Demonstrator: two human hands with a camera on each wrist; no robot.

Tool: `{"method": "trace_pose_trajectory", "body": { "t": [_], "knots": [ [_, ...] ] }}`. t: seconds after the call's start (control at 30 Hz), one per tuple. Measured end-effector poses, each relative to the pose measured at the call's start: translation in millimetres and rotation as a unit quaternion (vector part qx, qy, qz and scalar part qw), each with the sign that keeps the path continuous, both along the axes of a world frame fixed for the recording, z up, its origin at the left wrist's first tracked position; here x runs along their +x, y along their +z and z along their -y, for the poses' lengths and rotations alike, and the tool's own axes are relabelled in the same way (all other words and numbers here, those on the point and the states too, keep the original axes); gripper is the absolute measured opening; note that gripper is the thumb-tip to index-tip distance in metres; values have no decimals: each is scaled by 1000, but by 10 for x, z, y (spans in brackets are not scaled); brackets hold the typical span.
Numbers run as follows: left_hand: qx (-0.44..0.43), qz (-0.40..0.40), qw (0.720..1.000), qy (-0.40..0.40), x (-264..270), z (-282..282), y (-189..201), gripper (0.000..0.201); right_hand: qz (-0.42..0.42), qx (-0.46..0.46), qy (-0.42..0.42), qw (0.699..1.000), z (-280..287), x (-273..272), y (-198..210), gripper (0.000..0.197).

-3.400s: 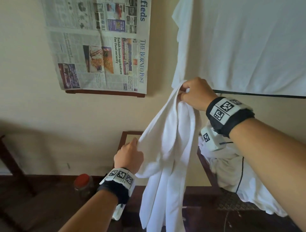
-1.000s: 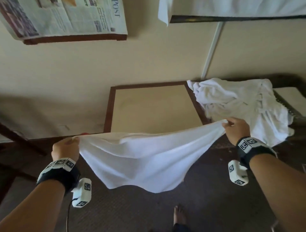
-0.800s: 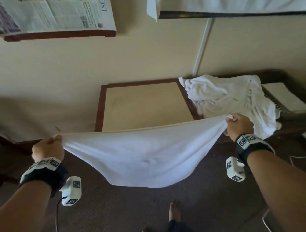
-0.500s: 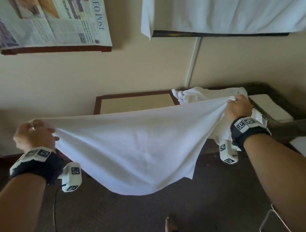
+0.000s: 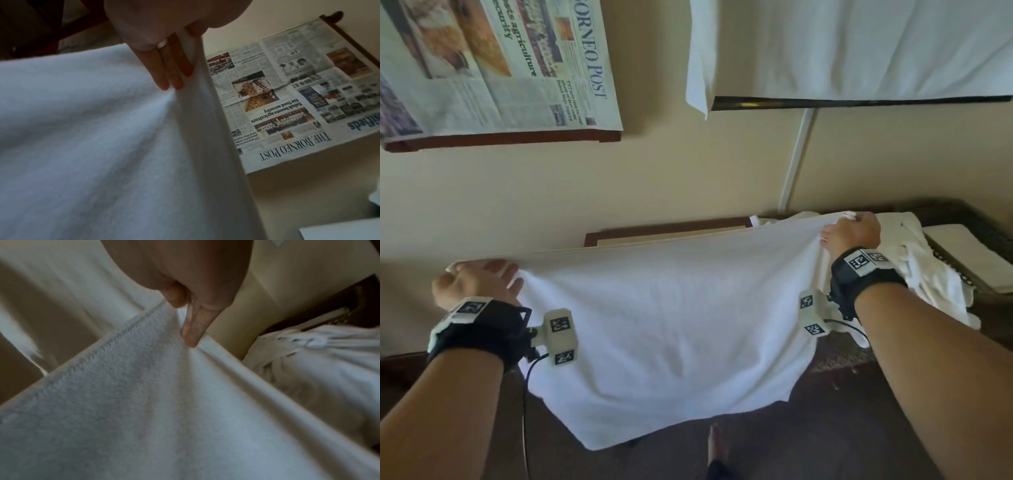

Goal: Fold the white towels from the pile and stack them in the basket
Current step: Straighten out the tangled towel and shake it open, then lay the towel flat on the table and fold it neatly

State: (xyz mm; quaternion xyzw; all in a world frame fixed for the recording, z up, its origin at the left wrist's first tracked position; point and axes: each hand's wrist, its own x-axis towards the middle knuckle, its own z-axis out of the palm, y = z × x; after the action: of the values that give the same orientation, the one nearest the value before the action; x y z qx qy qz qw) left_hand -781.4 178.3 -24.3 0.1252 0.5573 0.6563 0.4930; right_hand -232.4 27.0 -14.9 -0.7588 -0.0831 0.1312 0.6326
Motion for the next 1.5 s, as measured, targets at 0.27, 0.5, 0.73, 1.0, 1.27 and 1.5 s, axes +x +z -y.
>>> {"method": "trace_pose_trajectory", "body": {
  "t": [0.27,0.5,0.73,1.0,1.27,1.5],
  "knots": [
    [-38,1,999,13,659,-1194,-5,50,-87,112,-9,990,-1463,125,-27,18],
    [25,-37,997,-59,1156,-2290,-251,29,-41,-13,130,991,-2587,600,-414,52],
    [-152,-549,666,-481,1225,-1887,-1590,61,210,-452,454,738,-2036,86,-1750,55],
    [-151,-656,529,-517,1357,-2120,-2017,74,232,-561,481,633,-2341,235,-2082,80],
    [-126,-655,557,-495,1490,-2693,-2119,73,231,-537,469,662,-2770,527,-2141,81],
    [-104,-685,516,-505,1319,-1560,-1969,68,273,-552,483,623,-1822,150,-1981,72]
  ]
}}
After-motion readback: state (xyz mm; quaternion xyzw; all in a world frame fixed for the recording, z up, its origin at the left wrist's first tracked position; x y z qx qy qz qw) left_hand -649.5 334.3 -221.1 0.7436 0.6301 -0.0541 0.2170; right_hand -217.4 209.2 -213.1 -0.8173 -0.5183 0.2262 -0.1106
